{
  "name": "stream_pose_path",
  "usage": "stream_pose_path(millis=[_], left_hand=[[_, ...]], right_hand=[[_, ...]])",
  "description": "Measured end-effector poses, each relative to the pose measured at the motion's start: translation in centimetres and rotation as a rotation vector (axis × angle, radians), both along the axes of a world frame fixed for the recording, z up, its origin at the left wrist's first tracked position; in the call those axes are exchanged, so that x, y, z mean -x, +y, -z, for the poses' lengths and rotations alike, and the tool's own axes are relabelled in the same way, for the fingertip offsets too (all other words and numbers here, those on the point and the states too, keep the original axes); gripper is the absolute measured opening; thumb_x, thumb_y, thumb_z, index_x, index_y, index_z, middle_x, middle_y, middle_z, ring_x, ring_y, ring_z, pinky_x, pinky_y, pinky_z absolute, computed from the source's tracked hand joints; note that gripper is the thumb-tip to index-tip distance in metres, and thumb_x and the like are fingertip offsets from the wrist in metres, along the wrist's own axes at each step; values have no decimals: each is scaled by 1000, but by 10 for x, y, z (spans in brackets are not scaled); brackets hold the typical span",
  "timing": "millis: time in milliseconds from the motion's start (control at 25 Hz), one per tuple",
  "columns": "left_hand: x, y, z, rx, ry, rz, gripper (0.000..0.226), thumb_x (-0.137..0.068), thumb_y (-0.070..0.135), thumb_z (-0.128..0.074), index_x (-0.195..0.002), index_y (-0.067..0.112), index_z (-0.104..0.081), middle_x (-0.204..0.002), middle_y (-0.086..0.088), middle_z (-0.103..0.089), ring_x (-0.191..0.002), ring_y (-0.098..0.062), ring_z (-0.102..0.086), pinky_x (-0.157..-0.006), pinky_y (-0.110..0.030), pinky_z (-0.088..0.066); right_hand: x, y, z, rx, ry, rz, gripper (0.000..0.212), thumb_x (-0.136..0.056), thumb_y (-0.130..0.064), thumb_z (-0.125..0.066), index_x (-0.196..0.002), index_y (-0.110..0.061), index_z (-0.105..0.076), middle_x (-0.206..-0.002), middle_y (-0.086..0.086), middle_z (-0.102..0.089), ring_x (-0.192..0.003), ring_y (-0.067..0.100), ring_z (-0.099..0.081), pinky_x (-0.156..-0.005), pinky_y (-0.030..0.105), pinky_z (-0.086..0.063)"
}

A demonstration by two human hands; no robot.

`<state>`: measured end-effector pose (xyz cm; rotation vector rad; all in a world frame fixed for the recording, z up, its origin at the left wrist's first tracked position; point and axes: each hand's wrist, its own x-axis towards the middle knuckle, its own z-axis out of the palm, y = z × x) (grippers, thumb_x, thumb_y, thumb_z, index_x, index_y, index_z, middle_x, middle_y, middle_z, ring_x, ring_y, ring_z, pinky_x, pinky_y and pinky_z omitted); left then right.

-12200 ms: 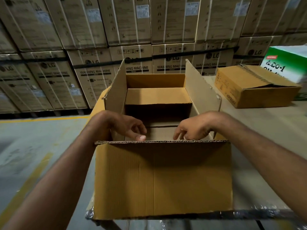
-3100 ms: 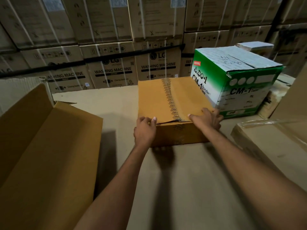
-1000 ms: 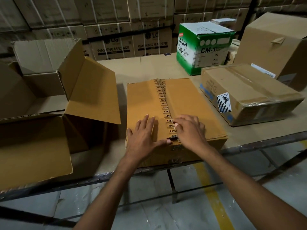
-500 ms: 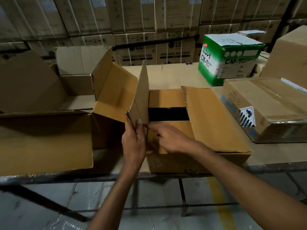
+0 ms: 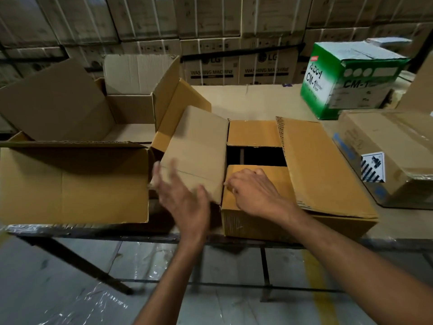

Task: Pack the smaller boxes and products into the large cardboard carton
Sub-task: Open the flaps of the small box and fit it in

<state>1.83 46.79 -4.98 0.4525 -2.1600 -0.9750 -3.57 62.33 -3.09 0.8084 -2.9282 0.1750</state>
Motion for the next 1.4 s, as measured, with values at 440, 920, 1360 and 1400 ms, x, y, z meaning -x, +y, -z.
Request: stream_pose_path(millis=[440,920,1360,1400], left_hand=[[48,156,-11,65,-407,796,25,-99,15,-50,-111,18,-71,-98,0,-71,-94,-22,-68,-85,-44,-58],[51,291,-29,350,-230,1244,53,-106,21,-48,-157,25,-36,-154,-4,-49,-145,-29,-38,-113,-51,-38],[53,286,-5,645,-365,1203,40,-103,23,-47,-142,25,-57,-153,5,-50,-147,-26,-36,-117,-49,-30],[62,275,-7,564,-341,1142,38,-105,29,-47,-141,26,-57,-149,5,-55,-143,-23,-42,-116,-48,-34]], right_hand=[[-8,124,-55,17,7,410,30,-98,-37,-59,-125,-34,-73,-125,-6,-69,-112,21,-62,-91,40,-53],[-34,247,-116,24,511,879,31,-97,-13,-62,-125,-21,-72,-116,9,-71,-106,30,-63,-85,42,-49],[-35,281,-23,97,-81,946,36,-93,-9,-58,-124,-20,-72,-126,9,-70,-114,32,-64,-95,41,-52],[-29,275,-25,145,-61,902,37,-96,-11,-57,-129,-22,-70,-129,8,-69,-116,31,-64,-95,40,-53]])
